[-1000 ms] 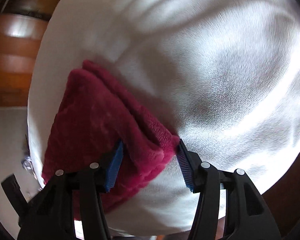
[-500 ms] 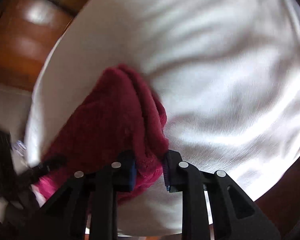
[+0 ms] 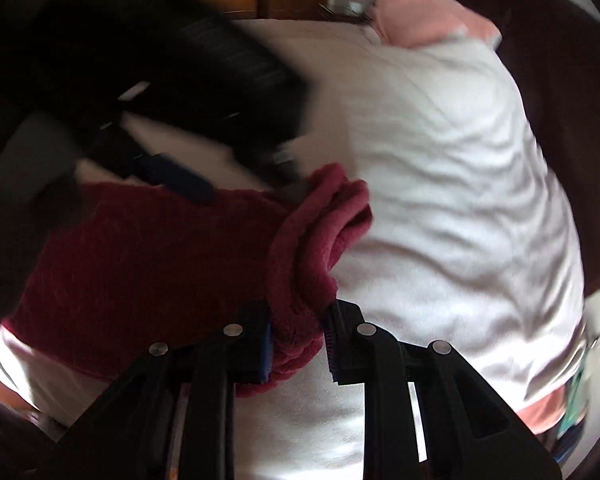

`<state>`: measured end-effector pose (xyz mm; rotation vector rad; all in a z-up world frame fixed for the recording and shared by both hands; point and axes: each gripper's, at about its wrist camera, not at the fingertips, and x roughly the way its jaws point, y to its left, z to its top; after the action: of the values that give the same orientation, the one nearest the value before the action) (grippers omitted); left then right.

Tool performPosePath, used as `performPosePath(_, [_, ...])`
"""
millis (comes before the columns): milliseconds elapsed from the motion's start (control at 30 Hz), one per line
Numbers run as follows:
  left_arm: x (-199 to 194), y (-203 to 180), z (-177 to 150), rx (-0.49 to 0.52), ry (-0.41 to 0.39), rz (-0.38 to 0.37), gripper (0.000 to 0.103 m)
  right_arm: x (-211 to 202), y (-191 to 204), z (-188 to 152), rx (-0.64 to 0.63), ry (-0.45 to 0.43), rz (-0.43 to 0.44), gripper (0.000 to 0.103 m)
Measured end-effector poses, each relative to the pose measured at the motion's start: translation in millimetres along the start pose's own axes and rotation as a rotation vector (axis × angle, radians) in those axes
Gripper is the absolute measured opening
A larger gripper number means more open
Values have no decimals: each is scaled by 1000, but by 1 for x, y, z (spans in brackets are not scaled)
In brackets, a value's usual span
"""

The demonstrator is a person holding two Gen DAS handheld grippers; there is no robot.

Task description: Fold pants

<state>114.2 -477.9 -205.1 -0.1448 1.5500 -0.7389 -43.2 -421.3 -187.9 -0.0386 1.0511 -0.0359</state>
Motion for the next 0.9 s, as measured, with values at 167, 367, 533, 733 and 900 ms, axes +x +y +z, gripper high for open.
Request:
performPosePath(167, [7, -9, 10, 18, 63, -77, 82, -3, 26, -4, -84, -26, -8, 21])
performPosePath(367, [34, -31, 16, 144, 205, -17, 82, -13, 42, -11, -126, -46, 19, 21])
performPosePath(533, [60, -32, 7, 182, 325, 102, 76, -20, 53, -14, -142, -57, 56, 21])
performPosePath(733, [63, -14, -2, 88, 343, 116, 22, -26, 62, -12, -142, -57, 113, 21])
performPosePath(900, [33, -2, -16, 82, 275, 70, 17, -34, 68, -8, -102, -42, 181, 23])
